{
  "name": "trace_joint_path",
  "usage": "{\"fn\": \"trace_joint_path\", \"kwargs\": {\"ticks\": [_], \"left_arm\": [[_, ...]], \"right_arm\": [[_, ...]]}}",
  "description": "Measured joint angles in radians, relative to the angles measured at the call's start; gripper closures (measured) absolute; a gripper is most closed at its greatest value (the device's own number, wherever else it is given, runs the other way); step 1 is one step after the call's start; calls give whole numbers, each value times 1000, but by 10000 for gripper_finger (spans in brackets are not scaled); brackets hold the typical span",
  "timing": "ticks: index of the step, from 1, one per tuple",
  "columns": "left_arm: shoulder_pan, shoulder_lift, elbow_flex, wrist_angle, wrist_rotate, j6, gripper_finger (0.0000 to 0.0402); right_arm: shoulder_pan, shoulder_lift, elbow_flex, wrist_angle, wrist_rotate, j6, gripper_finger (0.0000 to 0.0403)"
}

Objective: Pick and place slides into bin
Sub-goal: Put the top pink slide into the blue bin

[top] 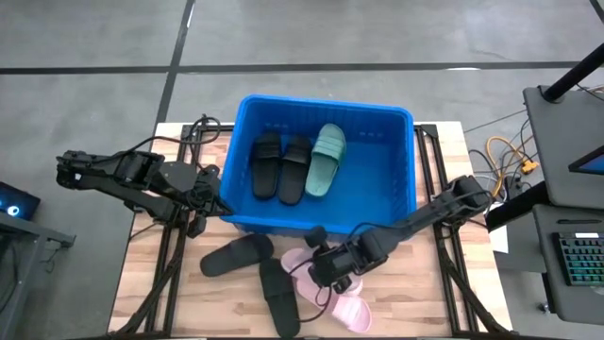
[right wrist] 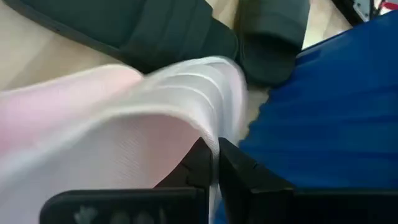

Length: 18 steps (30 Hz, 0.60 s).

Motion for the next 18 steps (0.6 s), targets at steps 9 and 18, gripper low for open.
{"fn": "trace_joint_path", "kwargs": {"ticks": [9,18], "left_arm": [[0,-11,0,0,0,0,402],[0,-26,0,1,0,0,402]], "right_arm": [[2,-4,89,-20,-51,59,390],[-13,-5,343,-136,-22,14,390]]}}
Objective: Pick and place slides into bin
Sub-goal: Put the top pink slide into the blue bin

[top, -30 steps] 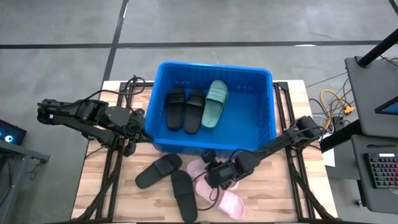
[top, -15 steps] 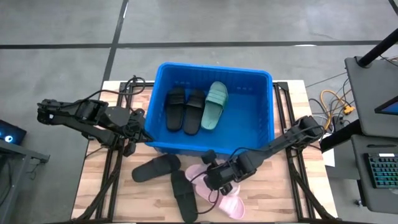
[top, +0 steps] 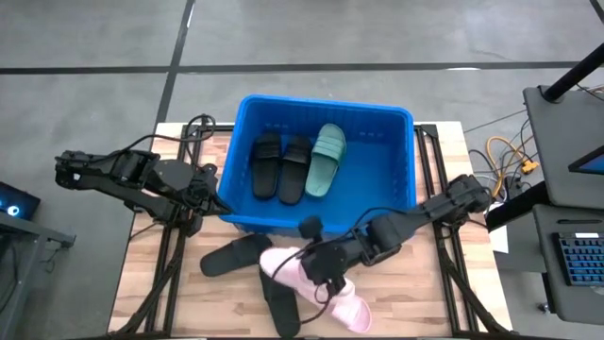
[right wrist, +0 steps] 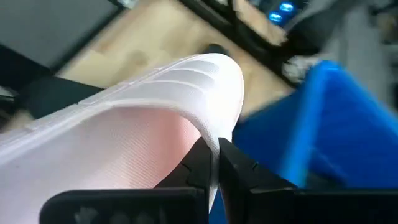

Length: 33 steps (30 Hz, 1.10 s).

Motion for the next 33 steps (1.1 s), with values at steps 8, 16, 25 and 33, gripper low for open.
{"fn": "trace_joint_path", "kwargs": {"ticks": [8,16,25,33], "left_arm": [[0,2,1,1,0,0,402],[0,1,2,2,0,-1,402],[0,2,2,2,-2,-2,402],[0,-1,3,9,-6,-2,402]], "right_arm": [[-72,-3,233,-321,297,52,391],[-177,-7,423,-547,478,166,391],[-316,-7,492,-764,555,306,391],[-420,-4,440,-821,551,353,391]]}}
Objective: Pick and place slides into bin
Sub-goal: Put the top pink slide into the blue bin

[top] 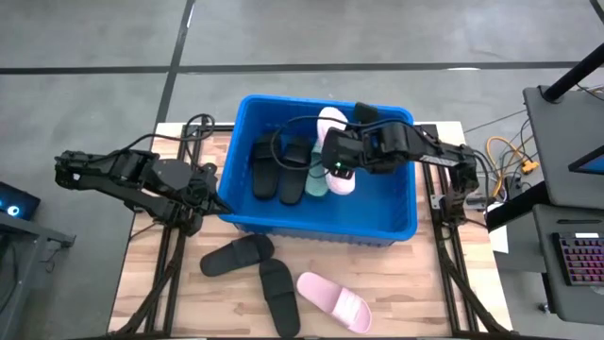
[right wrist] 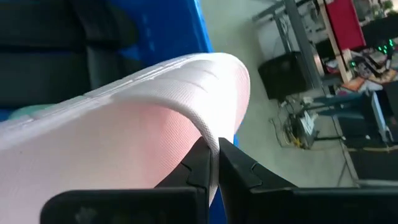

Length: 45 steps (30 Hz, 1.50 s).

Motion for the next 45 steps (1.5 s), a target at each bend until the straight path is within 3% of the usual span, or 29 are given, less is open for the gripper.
{"fn": "trace_joint_path", "kwargs": {"ticks": [8,21,31,45], "left_arm": [[0,-6,0,0,-2,0,402],[0,-20,0,1,-44,35,402],[0,-20,0,51,-75,28,402],[0,-20,2,133,-220,27,402]], "right_arm": [[-91,-49,-136,-1,-2,-19,391],[-144,-267,-585,57,-4,111,391],[-165,-276,-821,125,-26,114,392],[-235,-276,-1026,424,-49,85,392]]}}
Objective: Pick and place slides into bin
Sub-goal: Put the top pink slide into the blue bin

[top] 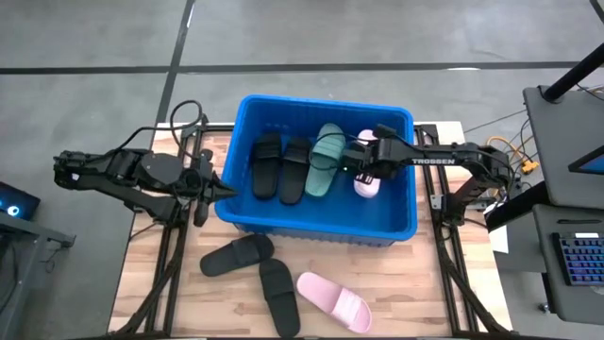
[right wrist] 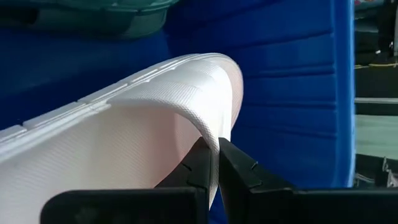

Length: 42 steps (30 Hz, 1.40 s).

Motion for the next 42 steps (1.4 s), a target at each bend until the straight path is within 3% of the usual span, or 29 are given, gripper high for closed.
{"fn": "trace_joint_path", "kwargs": {"ticks": [6,21,42], "left_arm": [[0,2,0,0,-10,0,402],[0,-5,0,1,-12,-1,402],[0,-5,0,1,-36,-2,402]], "right_arm": [[-34,1,-78,158,1,-6,392],[-66,1,-292,529,-1,-201,391],[-97,1,-332,582,-27,-342,389]]}}
